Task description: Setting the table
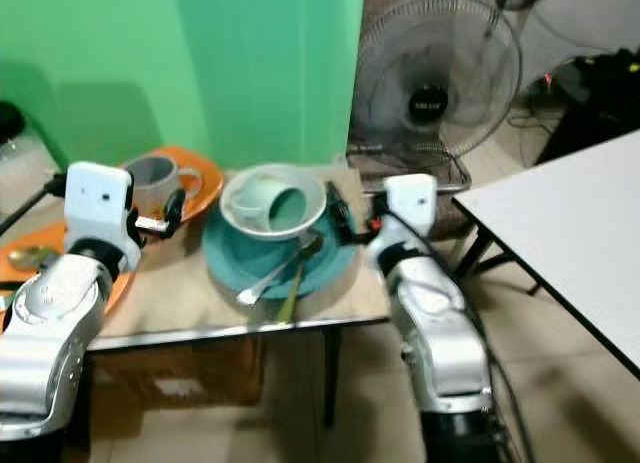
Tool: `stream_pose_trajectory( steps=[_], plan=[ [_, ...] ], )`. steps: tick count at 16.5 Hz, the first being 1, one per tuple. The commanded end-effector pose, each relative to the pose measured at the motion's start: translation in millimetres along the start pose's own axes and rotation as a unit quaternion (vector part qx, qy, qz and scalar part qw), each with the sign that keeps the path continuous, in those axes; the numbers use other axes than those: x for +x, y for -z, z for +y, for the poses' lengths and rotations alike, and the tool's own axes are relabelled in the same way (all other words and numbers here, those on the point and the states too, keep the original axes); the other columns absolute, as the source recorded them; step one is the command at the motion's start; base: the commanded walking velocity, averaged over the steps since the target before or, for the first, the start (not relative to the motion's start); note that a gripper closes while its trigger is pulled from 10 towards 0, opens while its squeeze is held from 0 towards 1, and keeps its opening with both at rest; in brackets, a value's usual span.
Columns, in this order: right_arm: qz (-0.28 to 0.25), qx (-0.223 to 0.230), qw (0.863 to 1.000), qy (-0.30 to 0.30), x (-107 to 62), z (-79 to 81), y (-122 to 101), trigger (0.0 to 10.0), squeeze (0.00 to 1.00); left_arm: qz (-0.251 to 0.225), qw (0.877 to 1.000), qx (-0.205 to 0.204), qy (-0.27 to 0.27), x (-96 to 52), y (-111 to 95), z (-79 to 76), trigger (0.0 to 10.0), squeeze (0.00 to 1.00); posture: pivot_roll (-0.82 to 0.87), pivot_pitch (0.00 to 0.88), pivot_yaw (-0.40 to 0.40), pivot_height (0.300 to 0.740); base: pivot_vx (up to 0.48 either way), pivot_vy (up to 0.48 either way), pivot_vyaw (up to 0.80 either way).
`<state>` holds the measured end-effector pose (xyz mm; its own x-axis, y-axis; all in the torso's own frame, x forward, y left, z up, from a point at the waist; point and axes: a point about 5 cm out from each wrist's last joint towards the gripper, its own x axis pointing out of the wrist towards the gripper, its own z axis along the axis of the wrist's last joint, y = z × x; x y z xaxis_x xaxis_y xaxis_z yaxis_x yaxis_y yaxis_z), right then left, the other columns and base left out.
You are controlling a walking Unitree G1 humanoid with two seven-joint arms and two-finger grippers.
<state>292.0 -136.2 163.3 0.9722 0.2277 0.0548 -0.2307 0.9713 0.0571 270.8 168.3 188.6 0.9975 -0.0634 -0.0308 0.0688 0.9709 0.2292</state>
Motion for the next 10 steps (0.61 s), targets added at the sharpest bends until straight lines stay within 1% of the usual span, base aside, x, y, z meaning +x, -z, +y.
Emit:
stream_pose_trajectory(
  steps=[1,3,5,7,8,9,10],
  plan=[
    [-0.007,-0.001,1.000,0.020,-1.2,-9.9,-2,10.0,0.00,-0.007,1.000,0.006,0.015,0.9,-4,-5.4,10.0,0.00,-0.01,0.000,0.006,0.740,0.270,0.000,0.00],
    [-0.010,-0.006,1.000,0.028,-1.7,-15.3,-5,10.0,0.00,-0.008,1.000,0.007,0.022,2.8,-4,-7.5,10.0,0.00,-0.02,0.000,0.015,0.740,0.263,0.000,0.00],
    [-0.011,-0.015,0.999,0.032,-3.5,-19.5,-6,10.0,0.00,-0.015,0.998,0.019,0.051,4.2,-5,-12.6,10.0,0.00,-0.03,0.000,0.025,0.740,0.000,0.000,0.00],
    [-0.015,-0.023,0.999,0.024,-5.9,-26.2,-9,10.0,0.00,-0.014,0.997,0.040,0.072,6.1,-4,-12.1,10.0,0.00,-0.03,0.000,0.026,0.740,0.000,0.000,0.00],
    [-0.017,-0.020,1.000,0.010,-7.1,-29.3,-12,10.0,0.00,-0.016,0.995,0.037,0.086,8.5,-4,-9.2,10.0,0.00,-0.04,0.000,0.021,0.740,0.000,0.000,0.00],
    [-0.015,-0.021,0.999,-0.021,-8.6,-32.1,-15,10.0,0.00,-0.017,0.994,0.040,0.102,13.7,-6,-0.4,10.0,0.00,-0.05,0.000,0.020,0.740,0.000,0.000,0.00],
    [-0.010,-0.039,0.998,-0.052,-9.7,-35.5,-18,10.0,0.00,-0.028,0.989,0.091,0.115,20.4,-8,10.4,10.0,0.00,-0.05,0.000,0.018,0.740,0.000,0.000,0.00]
  ],
)
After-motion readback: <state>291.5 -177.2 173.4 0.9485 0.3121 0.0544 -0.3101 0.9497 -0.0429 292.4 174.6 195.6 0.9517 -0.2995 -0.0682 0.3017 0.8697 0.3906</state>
